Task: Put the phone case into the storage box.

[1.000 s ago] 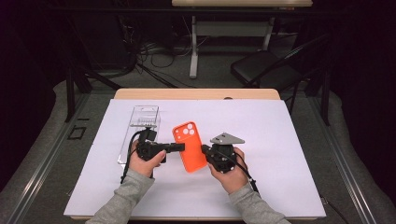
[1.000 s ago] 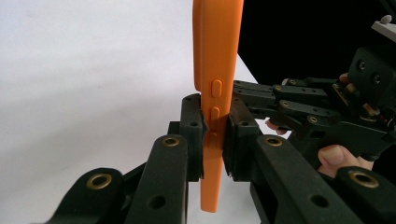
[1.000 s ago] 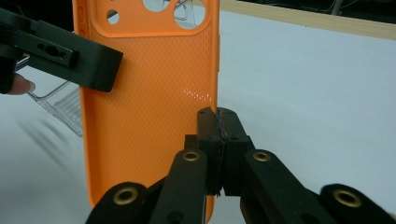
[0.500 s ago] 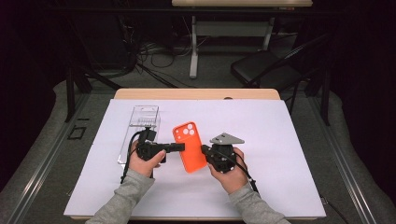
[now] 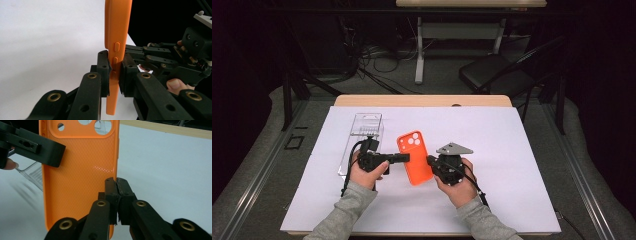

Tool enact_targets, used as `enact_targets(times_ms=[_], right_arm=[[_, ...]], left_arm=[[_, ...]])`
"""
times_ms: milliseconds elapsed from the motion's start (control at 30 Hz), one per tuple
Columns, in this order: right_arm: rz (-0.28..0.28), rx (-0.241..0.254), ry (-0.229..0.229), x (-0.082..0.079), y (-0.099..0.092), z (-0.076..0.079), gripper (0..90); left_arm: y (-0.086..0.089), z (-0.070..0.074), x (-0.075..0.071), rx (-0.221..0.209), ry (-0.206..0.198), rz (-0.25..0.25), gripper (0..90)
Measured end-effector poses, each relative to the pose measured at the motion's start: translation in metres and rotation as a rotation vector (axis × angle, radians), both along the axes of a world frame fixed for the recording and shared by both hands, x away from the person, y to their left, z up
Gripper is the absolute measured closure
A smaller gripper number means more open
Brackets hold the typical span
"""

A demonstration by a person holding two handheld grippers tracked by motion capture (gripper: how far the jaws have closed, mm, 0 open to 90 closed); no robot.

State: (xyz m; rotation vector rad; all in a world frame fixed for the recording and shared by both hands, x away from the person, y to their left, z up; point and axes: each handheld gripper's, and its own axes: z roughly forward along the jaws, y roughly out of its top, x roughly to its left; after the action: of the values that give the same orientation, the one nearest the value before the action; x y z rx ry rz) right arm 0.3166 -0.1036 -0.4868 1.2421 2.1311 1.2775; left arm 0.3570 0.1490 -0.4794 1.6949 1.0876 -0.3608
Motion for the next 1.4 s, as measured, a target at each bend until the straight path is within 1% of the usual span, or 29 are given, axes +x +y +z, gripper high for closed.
enact_targets(times_ms=[167,200,267,333,433,867,967,1000,1167,1200,1300,1333,1400], right_arm=[[0.003,0.001,0.005,0.0003,0.0001,-0.0002,87.3],[0.004,0.0,0.004,0.0004,0.0001,-0.0003,87.0],[0.005,0.001,0.007,0.0006,0.0,-0.0004,86.7],[0.006,0.002,0.008,0.0006,0.0001,-0.0005,86.3],[0.008,0.004,0.008,0.0006,-0.0001,-0.0003,85.6],[0.012,0.008,0.009,0.001,-0.0001,-0.0006,83.4],[0.012,0.013,0.009,0.001,-0.0002,-0.0004,82.7],[0.012,0.014,0.009,0.0008,-0.0002,-0.0002,82.3],[0.022,0.021,0.005,0.0005,-0.0009,0.0005,78.0],[0.022,0.027,0.005,0.0002,-0.0008,0.0006,77.0],[0.029,0.029,0.003,0.0006,-0.0014,0.0009,74.4],[0.029,0.032,0.006,0.0006,-0.0016,0.001,73.3],[0.035,0.036,0.01,0.001,-0.0024,0.0015,71.5]], left_arm=[[-0.0001,0.0,-0.0001,0.0,-0.001,0.0,81.1],[-0.0005,0.0003,-0.0005,-0.004,0.007,0.003,81.1],[0.0,0.0001,-0.0001,-0.002,0.0,-0.002,81.1],[-0.0001,0.0002,-0.0002,-0.011,0.011,0.0,81.1],[0.0001,-0.0001,-0.0001,-0.011,0.012,0.001,81.1],[0.0006,-0.0004,0.0004,-0.012,0.013,-0.001,81.2],[0.0012,-0.0006,0.0007,-0.01,0.01,-0.001,81.3],[0.0017,-0.0009,0.0013,-0.008,0.003,-0.005,81.4],[0.0031,-0.0008,0.0017,-0.009,0.006,-0.001,81.6],[0.0037,-0.0011,0.0022,-0.007,-0.003,-0.004,81.6],[0.0043,-0.0009,0.0023,-0.007,-0.01,-0.003,81.6],[0.004,-0.0004,0.0017,-0.01,-0.004,0.005,81.7],[0.0046,-0.0001,0.0017,-0.009,-0.006,0.004,81.7]])
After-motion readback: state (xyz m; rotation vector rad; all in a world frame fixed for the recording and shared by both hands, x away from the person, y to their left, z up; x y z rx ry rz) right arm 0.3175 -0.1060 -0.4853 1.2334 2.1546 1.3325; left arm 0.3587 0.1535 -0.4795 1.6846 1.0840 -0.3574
